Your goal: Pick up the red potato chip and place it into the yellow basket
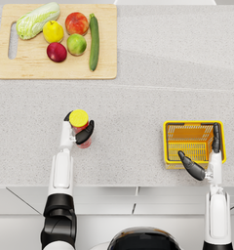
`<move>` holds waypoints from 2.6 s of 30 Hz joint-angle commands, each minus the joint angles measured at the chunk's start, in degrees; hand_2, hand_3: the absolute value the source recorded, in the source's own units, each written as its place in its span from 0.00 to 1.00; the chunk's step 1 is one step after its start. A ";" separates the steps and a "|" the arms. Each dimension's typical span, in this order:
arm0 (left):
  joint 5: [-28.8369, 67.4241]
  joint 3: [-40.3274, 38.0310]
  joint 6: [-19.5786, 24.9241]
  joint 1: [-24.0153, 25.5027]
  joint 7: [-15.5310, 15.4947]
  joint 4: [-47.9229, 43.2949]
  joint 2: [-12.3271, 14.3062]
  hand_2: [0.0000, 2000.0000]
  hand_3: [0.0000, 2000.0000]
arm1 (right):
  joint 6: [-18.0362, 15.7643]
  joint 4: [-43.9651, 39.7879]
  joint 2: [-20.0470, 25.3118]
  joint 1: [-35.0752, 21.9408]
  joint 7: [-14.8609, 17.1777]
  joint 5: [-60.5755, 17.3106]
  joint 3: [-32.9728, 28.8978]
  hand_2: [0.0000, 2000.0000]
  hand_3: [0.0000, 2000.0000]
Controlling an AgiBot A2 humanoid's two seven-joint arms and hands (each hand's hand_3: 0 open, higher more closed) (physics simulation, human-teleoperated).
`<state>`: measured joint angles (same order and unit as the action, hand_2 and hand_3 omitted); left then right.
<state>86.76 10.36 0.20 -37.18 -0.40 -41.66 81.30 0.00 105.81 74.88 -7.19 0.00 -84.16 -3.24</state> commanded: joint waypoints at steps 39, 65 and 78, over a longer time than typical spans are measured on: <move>0.05 -1.35 -0.12 11.70 0.36 -72.23 -3.25 0.00 0.00 | -13.51 -11.57 12.55 -22.16 0.03 -0.08 10.44 1.00 1.00; -0.07 -17.62 -0.20 16.99 0.40 -67.65 -1.09 0.00 0.00 | -6.62 -11.97 10.59 -20.24 6.87 0.07 -10.24 0.00 0.00; -0.07 -17.62 -0.20 5.64 0.40 -53.31 -2.95 0.00 0.00 | -0.08 -11.71 9.75 -20.74 0.09 0.07 -8.73 0.00 0.00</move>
<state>86.69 -7.27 0.00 -31.68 0.00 -94.54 78.34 -0.06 93.81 84.67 -27.75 0.07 -84.09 -11.79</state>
